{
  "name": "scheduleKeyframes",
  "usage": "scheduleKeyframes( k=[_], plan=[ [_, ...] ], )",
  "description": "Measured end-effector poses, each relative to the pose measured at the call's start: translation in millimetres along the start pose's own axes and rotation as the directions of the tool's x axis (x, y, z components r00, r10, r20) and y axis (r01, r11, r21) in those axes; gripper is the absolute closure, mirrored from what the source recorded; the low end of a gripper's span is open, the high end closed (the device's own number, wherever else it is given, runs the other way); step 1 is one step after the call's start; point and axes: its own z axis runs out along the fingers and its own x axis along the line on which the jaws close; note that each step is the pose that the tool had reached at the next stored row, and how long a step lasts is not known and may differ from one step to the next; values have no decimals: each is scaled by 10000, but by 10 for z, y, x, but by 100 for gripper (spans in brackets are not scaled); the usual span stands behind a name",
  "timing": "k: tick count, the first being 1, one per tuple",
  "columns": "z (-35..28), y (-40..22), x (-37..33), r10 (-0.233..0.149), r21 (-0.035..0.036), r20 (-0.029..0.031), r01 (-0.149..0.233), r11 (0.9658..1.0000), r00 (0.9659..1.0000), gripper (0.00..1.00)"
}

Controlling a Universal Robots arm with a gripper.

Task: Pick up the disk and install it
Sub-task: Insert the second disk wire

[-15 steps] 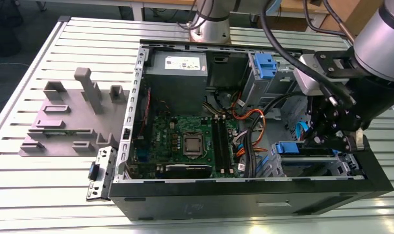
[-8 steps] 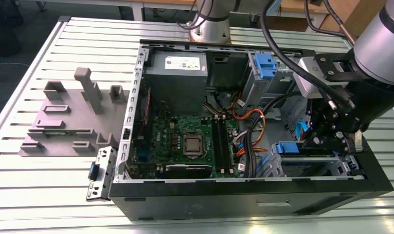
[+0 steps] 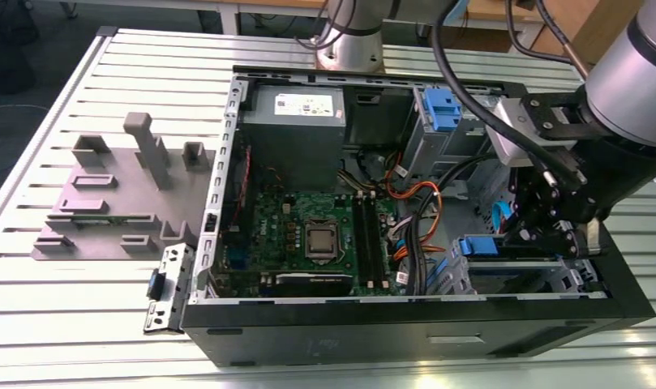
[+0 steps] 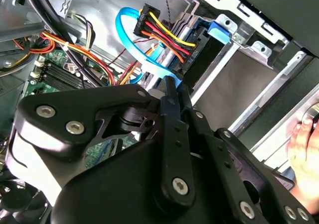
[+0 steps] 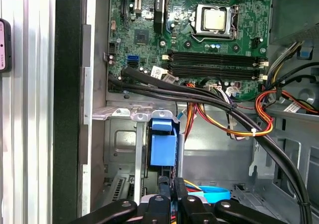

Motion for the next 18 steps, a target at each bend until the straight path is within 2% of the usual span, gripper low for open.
scheduleKeyframes(
  k=[18],
  plan=[
    [1, -12, 0, -49, -1, 6, 49, 10000, 10000, 84]
  ],
)
